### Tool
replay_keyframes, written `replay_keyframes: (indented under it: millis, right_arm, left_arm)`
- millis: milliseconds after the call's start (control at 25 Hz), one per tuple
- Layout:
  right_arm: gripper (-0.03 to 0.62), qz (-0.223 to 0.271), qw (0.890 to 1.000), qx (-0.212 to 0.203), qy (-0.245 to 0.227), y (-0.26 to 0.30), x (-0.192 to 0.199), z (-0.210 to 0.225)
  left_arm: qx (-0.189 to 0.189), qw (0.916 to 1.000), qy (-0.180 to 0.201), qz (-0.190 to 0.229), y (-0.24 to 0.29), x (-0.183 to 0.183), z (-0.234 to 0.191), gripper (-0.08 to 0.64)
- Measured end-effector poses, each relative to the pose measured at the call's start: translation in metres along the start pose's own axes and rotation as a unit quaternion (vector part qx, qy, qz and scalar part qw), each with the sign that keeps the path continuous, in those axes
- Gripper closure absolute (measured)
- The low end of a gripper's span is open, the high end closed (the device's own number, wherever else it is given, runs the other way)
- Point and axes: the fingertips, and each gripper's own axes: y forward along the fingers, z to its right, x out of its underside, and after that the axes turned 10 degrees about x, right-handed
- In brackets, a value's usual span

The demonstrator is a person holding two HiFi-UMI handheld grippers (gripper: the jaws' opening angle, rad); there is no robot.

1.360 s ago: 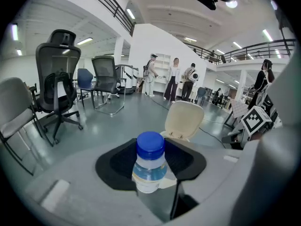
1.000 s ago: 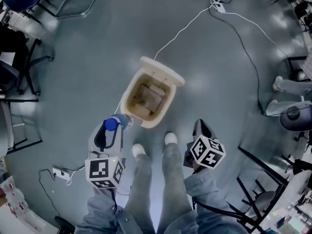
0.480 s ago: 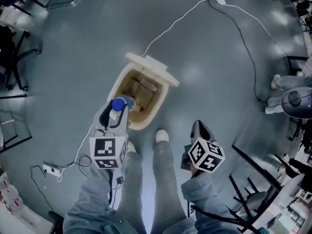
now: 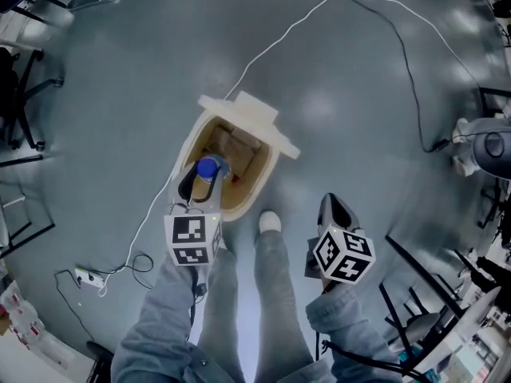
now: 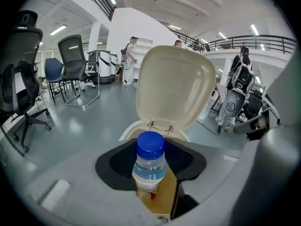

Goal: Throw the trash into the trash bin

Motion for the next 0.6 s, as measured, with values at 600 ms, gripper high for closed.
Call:
replay_keyframes:
  millis: [600]
  right_arm:
    - [0.589, -0.018, 1.0, 0.005, -0.003, 0.026, -0.007, 0.001]
  left_arm:
    - [0.016, 0.9977, -0.056, -0.034, 0.028, 0.017, -0.008, 0.272]
